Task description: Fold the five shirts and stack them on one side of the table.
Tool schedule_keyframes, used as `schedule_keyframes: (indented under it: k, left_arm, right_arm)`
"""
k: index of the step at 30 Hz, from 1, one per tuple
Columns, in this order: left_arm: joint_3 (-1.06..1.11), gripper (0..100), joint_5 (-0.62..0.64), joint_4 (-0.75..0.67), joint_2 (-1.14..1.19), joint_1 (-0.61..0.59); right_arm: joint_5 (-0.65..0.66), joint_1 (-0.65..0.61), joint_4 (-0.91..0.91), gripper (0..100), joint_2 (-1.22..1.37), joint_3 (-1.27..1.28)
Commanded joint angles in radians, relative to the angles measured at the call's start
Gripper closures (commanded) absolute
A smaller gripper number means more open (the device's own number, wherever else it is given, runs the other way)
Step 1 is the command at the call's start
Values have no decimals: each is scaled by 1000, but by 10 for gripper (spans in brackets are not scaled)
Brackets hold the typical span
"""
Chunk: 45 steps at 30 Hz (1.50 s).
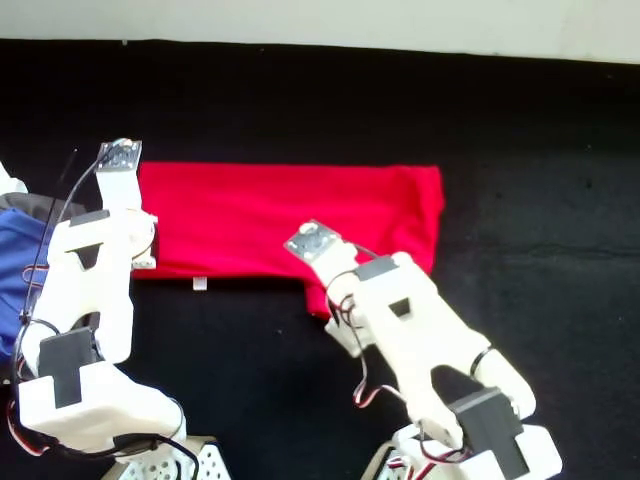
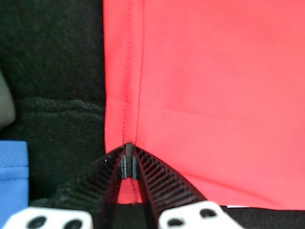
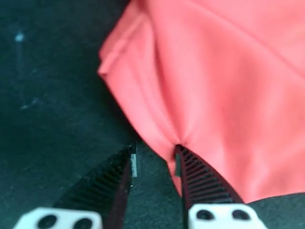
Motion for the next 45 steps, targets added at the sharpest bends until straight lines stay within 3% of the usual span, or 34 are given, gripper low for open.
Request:
schedule_keyframes:
  k: [1, 6, 12, 18, 33, 38, 45]
  left_arm:
    - [2, 990, 8, -26, 2, -12]
    - [2, 990, 8, -26, 2, -12]
    - [2, 990, 8, -28, 2, -12]
    - [2, 990, 8, -28, 2, -12]
    - [2, 990, 8, -28, 2, -12]
    - [2, 990, 8, -28, 2, -12]
    - [2, 990, 8, -28, 2, -12]
  right_arm:
    - [15, 4, -27, 998, 39, -33]
    - [15, 77, 62, 993, 33, -130]
    - [72, 219, 268, 993, 39, -446]
    - [135, 248, 292, 993, 70, -631]
    - [129, 254, 328, 980, 661, -1288]
    - [-44, 262, 435, 848, 756, -1498]
    - [-167, 325, 530, 837, 769, -1659]
